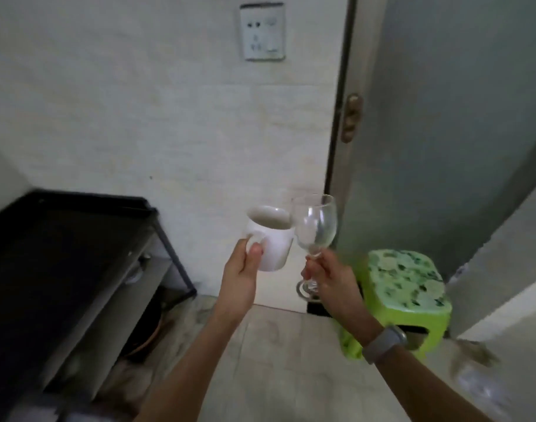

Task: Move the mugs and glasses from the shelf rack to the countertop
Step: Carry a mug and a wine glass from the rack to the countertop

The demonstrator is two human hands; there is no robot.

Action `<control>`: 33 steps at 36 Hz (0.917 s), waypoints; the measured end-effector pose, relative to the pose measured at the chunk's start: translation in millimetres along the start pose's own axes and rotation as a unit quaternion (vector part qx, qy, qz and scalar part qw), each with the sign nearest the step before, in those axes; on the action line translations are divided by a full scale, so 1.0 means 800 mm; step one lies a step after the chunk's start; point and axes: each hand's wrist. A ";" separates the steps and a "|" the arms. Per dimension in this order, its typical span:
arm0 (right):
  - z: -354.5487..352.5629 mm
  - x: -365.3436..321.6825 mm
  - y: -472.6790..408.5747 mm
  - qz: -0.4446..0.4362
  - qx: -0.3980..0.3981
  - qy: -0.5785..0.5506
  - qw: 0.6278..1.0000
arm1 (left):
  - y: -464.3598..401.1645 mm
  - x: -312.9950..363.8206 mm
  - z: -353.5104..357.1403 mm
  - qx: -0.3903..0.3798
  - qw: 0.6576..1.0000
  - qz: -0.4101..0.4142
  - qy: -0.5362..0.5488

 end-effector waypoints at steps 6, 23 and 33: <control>0.152 -0.037 -0.090 -0.043 -0.153 0.001 0.987 | -0.033 -0.047 -0.132 0.142 0.986 -0.082 -0.013; 0.530 -0.132 -0.285 -0.082 -0.462 0.065 0.881 | -0.151 -0.185 -0.410 0.463 0.874 -0.147 -0.009; 0.759 -0.144 -0.341 -0.066 -0.522 0.114 0.843 | -0.188 -0.302 -0.578 0.541 0.811 -0.223 0.029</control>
Point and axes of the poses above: each hand's wrist, its own y-axis away from the middle knuckle, its own z-axis out of the palm, x = y × z, and after that the axes turned 8 degrees about z, right-handed
